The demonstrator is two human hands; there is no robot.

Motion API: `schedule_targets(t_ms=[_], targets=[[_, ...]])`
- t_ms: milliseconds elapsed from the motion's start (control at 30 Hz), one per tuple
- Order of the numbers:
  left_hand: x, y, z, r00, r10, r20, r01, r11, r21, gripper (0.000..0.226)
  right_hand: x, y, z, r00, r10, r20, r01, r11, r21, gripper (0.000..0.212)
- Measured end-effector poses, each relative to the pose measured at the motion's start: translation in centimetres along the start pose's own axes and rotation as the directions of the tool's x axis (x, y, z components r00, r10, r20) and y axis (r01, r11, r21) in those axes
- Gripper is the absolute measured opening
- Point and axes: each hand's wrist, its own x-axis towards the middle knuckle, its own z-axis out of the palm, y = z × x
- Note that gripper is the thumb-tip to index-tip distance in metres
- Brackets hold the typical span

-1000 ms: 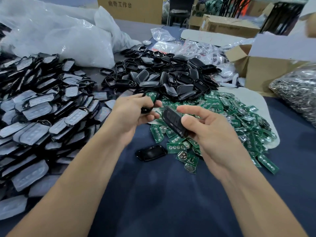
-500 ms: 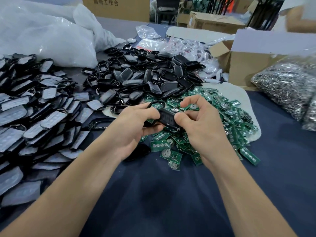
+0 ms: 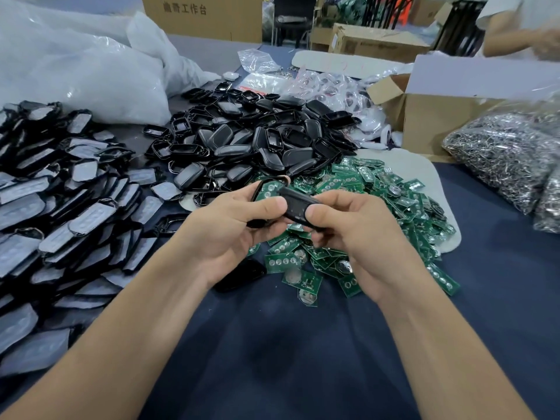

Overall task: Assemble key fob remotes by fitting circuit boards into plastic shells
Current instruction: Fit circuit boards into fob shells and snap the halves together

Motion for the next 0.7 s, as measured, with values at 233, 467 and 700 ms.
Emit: schedule_targets(t_ms=[233,467,700], targets=[[-0.12,-0.01,-0.14,0.998,-0.044,0.045,0.047,0.996,-0.07,0.037,0.16,-0.16,-0.47,0.998,0.068,-0.02,-0.066,0.995,0.07,0.027],[-0.32,-0.07,0.17,1.0,-0.014,-0.006,0.014,0.996,-0.093,0.041,0.18,-0.34,-0.59,0.992,0.119,0.027,-0.122,0.982,0.142,0.017],[-0.24,-0.15,0.16,1.0,-0.01,0.006,0.011,0.992,-0.127,0.041,0.01,-0.41,-0.95,0.986,0.09,0.137,-0.121,0.964,0.235,0.02]])
